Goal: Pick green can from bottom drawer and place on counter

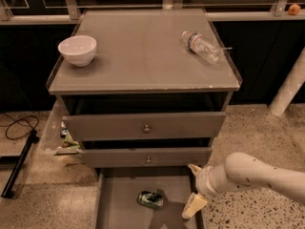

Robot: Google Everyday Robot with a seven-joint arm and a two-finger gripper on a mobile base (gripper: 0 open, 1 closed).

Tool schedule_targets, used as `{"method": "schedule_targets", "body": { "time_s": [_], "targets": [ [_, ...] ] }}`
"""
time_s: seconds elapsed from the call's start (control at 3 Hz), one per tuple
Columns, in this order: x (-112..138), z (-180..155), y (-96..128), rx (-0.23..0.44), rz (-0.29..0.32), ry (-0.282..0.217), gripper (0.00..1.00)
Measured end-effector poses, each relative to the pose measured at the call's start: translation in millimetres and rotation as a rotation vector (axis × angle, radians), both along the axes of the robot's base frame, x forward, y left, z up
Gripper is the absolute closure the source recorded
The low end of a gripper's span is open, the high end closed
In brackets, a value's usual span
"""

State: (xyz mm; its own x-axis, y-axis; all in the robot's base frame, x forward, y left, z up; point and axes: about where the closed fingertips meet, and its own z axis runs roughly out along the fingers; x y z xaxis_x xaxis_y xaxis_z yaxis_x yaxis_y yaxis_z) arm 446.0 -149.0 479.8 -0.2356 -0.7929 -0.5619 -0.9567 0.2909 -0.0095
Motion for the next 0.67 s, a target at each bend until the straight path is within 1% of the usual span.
{"method": "schedule_targets", "body": {
  "time_s": [0.33,0.67],
  "targets": [
    [26.5,-67.9,13.1,0.070,0.040,-0.011,0.00],
    [26.5,-68.1,13.2,0.070,0.040,-0.011,0.00]
  ]
}}
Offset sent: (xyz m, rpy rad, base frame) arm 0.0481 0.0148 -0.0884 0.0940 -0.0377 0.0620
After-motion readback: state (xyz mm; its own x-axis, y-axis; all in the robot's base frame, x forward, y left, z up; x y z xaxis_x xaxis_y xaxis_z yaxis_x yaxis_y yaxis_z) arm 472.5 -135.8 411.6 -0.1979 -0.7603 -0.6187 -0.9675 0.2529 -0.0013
